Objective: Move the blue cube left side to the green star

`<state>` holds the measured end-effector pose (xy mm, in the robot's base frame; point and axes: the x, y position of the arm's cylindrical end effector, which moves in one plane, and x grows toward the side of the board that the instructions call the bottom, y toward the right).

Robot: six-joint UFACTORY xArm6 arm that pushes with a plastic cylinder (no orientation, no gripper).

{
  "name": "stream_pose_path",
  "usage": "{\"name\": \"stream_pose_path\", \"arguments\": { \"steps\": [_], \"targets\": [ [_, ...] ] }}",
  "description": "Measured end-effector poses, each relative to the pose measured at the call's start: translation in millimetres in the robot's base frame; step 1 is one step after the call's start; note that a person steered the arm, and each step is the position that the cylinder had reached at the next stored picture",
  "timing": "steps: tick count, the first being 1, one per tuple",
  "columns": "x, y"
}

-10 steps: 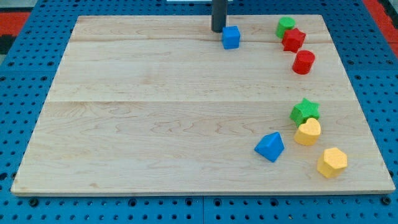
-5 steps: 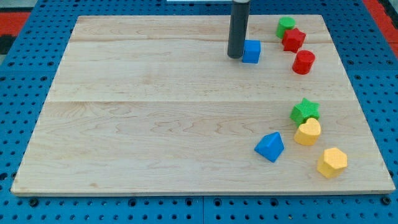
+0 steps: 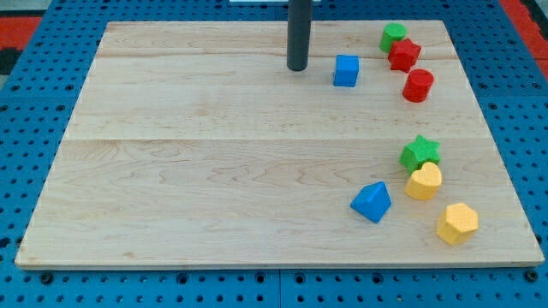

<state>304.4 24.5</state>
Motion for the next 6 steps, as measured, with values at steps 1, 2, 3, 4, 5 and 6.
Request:
{"name": "stream_pose_path", "arguments": {
  "steps": [1,2,3,4,5,6],
  "targets": [
    [-22.4,15.5],
    [-22.2,72.6],
    [-14.2,83.2],
    [12.3,98.9],
    [22.2,103.1],
    [1.0,124.8]
  ]
}}
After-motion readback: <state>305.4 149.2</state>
